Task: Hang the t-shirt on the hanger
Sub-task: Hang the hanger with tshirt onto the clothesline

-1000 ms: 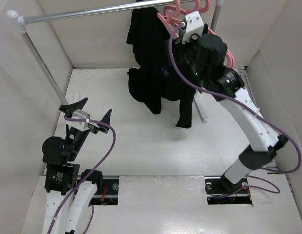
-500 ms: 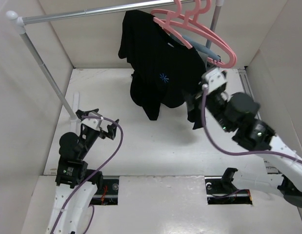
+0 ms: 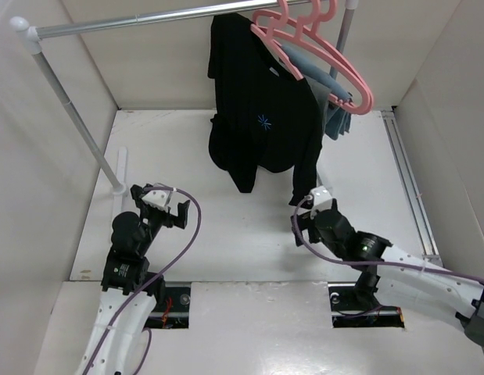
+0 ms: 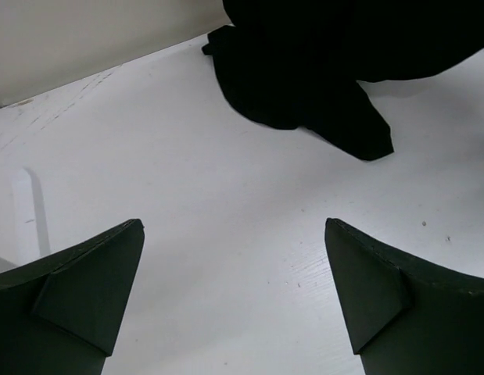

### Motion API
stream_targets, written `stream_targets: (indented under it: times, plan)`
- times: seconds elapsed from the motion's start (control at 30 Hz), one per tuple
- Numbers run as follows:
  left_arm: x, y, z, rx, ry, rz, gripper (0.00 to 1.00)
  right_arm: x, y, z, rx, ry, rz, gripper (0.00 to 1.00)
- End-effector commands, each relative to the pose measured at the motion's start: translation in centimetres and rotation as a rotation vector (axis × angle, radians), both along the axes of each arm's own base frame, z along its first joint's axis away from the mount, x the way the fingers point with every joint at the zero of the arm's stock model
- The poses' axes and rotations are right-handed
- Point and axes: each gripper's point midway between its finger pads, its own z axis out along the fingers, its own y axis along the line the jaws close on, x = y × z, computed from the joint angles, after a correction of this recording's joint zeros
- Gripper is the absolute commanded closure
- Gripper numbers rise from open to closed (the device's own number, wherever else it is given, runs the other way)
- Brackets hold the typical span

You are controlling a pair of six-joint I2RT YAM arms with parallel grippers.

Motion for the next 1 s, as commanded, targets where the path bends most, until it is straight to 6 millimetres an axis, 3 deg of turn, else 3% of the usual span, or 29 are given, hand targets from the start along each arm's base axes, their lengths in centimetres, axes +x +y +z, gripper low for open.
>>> stream_targets:
  times: [0.0, 0.17, 0.3, 0.7, 0.97]
  plan:
    - [0.9, 1.2, 1.4, -0.008, -0.065, 0.068, 0.0, 1.1, -0.9, 2.5, 0.232, -0.07, -0.199, 0.01]
    - [1.1, 2.0, 1.2, -0.007, -0.065, 0.101, 0.0, 0.7, -5.0, 1.9, 0.271, -0.077, -0.425, 0.01]
    - [1.0, 2.2, 1.4, -0.008, -0.074, 0.11, 0.0, 0.9, -6.2, 3.6, 0.278, -0.119, -0.473, 0.01]
    - [1.0, 2.4, 1.7, -0.01, -0.083, 0.11, 0.0, 1.4, -7.3, 6.0, 0.284, -0.175, -0.531, 0.01]
    - [1.0, 2.4, 1.7, -0.01, -0.083, 0.11, 0.0, 1.7, -8.0, 6.6, 0.262, -0.2, -0.569, 0.01]
